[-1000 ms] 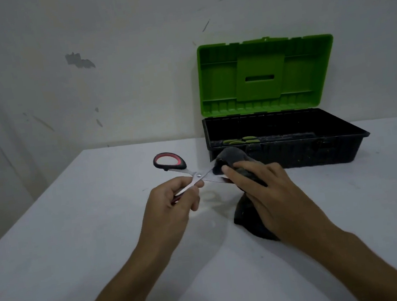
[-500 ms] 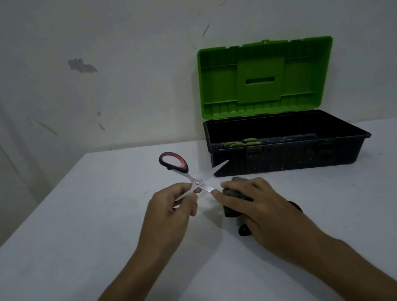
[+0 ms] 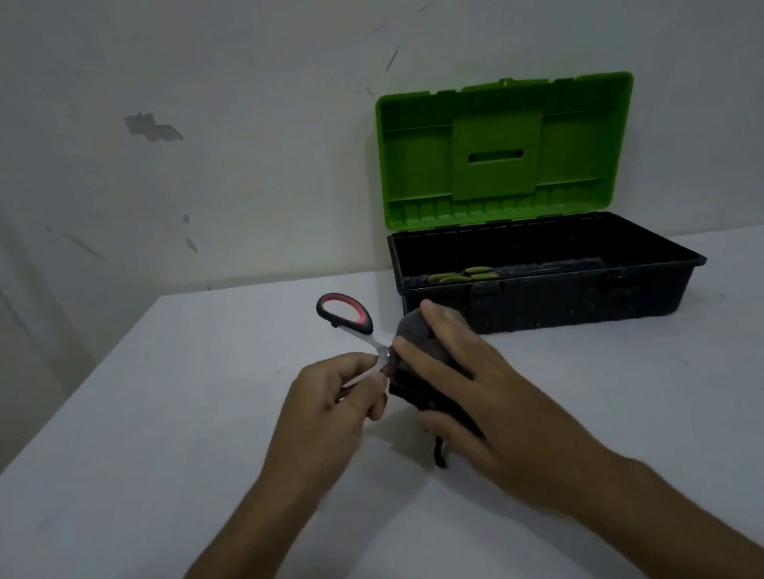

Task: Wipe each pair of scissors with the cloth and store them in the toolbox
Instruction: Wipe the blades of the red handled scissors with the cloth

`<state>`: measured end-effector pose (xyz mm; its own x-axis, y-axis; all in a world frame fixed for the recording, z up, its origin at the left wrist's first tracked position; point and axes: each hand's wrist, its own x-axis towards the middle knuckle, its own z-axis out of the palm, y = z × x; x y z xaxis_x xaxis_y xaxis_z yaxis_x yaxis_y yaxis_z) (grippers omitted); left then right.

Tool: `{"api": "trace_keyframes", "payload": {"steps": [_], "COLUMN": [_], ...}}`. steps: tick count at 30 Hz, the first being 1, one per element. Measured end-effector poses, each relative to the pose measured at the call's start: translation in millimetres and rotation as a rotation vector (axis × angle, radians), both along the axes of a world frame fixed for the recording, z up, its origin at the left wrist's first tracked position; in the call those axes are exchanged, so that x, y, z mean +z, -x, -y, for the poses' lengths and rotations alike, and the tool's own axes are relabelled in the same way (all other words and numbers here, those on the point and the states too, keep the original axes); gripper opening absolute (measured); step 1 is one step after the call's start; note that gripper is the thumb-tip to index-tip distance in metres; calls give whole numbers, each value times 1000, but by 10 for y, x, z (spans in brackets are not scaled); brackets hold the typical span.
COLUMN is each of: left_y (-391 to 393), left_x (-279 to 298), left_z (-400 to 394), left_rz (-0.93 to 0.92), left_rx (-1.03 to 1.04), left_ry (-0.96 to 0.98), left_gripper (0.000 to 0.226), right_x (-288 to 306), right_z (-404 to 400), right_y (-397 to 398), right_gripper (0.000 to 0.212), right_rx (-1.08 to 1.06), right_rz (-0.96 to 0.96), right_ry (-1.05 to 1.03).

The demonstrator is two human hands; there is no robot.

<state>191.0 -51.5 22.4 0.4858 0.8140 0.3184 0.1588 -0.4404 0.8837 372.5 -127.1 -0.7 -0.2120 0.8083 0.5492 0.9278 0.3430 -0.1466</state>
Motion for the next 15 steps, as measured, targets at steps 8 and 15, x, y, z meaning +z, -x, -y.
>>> {"api": "trace_keyframes", "payload": {"steps": [8, 15], "left_y": [-12, 150], "left_x": [53, 4], "left_z": [20, -204], "left_rz": [191, 207], "left_rx": [-53, 134], "left_ry": [295, 244], "left_gripper": [20, 20], "right_x": [20, 15], "right_z": [17, 98], "right_y": [-154, -550], "right_gripper": [59, 47], "right_rx": [-114, -181], "right_rz": [104, -15], "right_ry": [-149, -215]}}
